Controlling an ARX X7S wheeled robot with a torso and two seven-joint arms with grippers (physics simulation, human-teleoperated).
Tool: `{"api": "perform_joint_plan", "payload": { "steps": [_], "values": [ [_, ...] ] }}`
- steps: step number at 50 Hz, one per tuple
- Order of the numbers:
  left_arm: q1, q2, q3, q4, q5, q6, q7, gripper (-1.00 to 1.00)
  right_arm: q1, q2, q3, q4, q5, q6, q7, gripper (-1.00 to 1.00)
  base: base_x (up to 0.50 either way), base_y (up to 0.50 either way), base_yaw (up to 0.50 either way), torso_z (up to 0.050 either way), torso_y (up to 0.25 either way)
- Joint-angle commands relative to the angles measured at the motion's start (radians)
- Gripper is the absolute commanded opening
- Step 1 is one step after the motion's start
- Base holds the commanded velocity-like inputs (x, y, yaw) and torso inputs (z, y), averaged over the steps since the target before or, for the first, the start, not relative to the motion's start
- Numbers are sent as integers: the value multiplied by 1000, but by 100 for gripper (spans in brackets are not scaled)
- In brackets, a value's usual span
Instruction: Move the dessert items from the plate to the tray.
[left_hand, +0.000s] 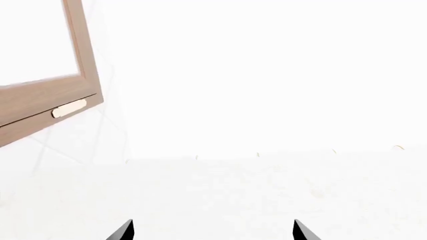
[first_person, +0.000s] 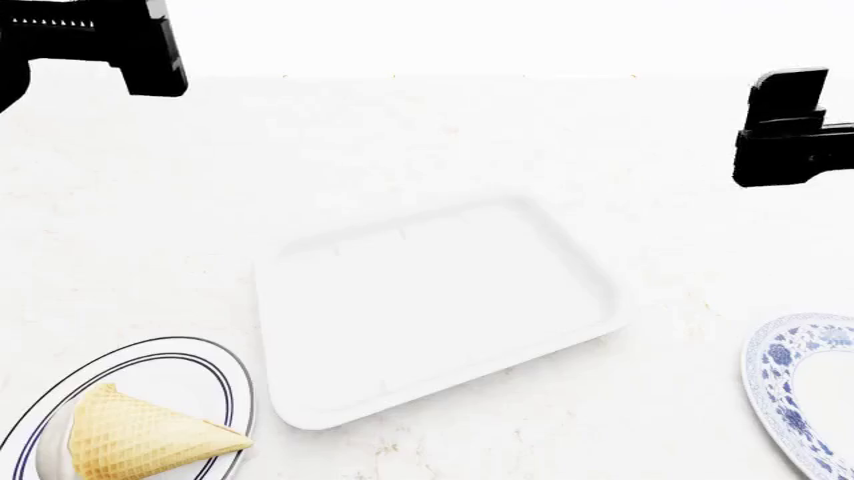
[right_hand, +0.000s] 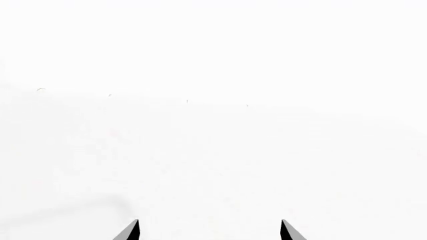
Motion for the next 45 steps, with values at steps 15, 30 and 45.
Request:
{"api": "perform_joint_plan", "payload": {
  "steps": [15,30,45],
  "values": [
    [-36,-62,16,-2,-26,-3,6,100,310,223,-438,418,303,125,102,100,0,0,0,0,0],
    [-16,-63,31,0,-14,9,21,100,278,336,-581,494,410,149,82,100,0,0,0,0,0],
    [-22,-56,41,-9,24,8,53,100,273,377,-620,578,343,230,22,100,0,0,0,0,0]
  ]
}}
